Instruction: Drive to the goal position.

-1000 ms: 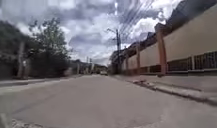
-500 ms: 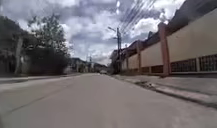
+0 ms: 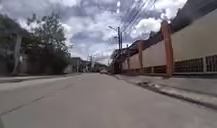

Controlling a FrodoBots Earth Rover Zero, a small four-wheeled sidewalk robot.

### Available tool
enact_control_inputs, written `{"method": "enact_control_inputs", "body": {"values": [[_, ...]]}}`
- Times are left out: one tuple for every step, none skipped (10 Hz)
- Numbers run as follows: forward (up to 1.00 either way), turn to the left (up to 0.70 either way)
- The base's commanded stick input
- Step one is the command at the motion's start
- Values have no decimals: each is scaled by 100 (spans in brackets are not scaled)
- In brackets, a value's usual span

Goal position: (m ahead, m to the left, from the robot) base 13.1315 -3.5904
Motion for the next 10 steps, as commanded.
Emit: {"method": "enact_control_inputs", "body": {"values": [[50,0],[50,0],[50,0],[50,0],[50,0],[50,0],[50,0],[50,0],[50,0],[50,0]]}}
